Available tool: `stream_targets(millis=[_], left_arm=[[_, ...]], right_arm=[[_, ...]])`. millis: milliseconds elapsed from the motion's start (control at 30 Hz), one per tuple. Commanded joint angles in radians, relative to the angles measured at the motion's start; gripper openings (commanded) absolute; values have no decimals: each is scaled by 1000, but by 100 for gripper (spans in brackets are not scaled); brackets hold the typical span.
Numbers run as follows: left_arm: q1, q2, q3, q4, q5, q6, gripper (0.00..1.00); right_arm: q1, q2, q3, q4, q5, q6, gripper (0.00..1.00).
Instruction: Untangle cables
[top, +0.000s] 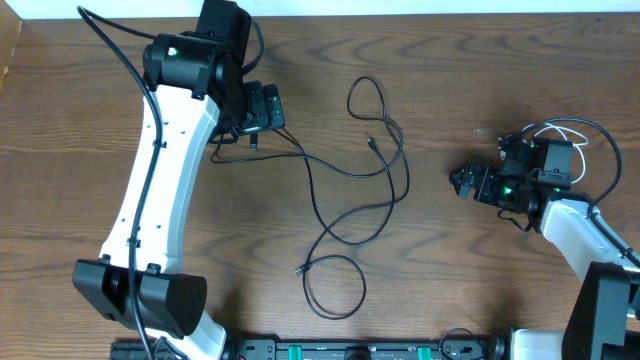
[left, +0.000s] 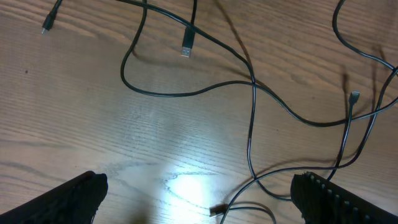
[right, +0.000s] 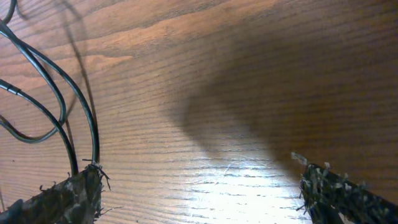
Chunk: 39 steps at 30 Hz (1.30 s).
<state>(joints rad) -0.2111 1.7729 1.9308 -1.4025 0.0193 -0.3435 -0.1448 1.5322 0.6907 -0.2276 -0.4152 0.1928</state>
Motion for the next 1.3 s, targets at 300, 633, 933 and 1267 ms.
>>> stream_targets(millis=[300,633,933,1267], left_arm=[[3,-1,18,-3,-16,-10,99],[3,-1,18,-3,-16,-10,99],[3,-1,18,-3,-16,-10,99],[3,-1,18,-3,-16,-10,99]], right_arm=[[5,3,0,0,-6,-15,99],[5,3,0,-1,-7,-14,99],[6,3,0,-137,-79,133,99],[6,3,0,-215,-93,230,99]])
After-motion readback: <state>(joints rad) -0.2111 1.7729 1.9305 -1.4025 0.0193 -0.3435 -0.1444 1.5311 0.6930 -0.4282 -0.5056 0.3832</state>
